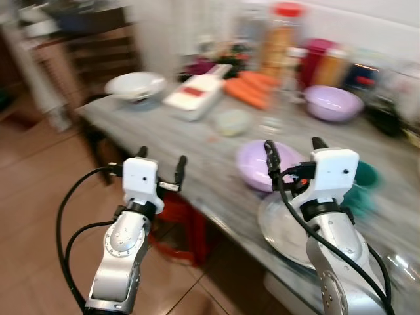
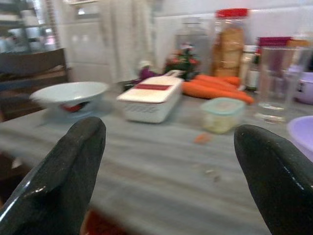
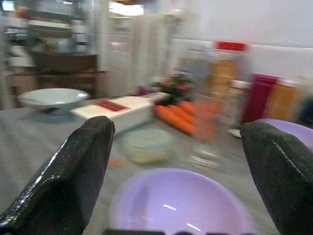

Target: Setting the table

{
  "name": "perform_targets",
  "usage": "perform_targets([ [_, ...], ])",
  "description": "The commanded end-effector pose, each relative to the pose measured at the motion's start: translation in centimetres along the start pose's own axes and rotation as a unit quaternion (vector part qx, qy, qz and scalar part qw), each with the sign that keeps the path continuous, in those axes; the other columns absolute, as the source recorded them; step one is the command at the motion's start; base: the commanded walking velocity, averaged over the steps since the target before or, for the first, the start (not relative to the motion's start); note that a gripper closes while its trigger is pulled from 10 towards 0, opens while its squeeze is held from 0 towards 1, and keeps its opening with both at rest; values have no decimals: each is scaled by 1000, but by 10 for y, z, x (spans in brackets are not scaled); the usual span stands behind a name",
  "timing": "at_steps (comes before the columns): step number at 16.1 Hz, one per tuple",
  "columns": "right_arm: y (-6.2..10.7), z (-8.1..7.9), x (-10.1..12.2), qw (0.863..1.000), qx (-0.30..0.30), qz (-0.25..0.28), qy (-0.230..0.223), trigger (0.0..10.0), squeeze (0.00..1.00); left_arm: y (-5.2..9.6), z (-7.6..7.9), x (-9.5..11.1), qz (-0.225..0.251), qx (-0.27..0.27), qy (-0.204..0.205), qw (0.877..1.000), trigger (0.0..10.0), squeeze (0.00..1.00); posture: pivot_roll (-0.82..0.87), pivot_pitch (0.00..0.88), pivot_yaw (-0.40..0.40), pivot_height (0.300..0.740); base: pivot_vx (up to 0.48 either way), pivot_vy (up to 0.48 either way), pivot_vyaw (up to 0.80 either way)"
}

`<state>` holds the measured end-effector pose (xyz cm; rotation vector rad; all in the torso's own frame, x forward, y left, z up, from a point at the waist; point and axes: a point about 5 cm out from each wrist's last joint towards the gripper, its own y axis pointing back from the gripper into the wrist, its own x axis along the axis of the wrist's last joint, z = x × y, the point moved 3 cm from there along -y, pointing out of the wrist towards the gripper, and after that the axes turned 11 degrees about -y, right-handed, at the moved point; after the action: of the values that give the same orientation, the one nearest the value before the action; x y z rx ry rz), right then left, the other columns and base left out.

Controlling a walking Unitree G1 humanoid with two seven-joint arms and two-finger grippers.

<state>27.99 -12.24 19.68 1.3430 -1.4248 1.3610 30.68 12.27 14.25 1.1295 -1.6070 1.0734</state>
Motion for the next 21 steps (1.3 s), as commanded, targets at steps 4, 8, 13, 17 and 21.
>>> perform_targets([
  [4,-1,-4,3,1000,8,4,-1,10000,0,1,-4,-1,-5,3,2,1000,10000,0,-1,0,-42,740,0,0,800],
  [8,-1,-4,4,1000,8,4,-2,10000,0,1,-4,-1,-4,3,2,1000,10000,0,-3,0,-42,740,0,0,425],
  [13,-2,-4,3,1000,10,4,-6,10000,0,0,-5,-1,-4,3,-2,1000,10000,0,-2,0,-39,740,0,303,0],
  [17,-2,-4,4,1000,10,4,-7,10000,0,0,-4,-1,-3,3,-3,1000,10000,0,-2,0,-39,740,0,359,0],
  [21,-3,-4,3,1000,10,6,-7,10000,0,-1,-4,-1,-3,2,-6,1000,10000,0,2,0,-36,740,0,380,0],
])
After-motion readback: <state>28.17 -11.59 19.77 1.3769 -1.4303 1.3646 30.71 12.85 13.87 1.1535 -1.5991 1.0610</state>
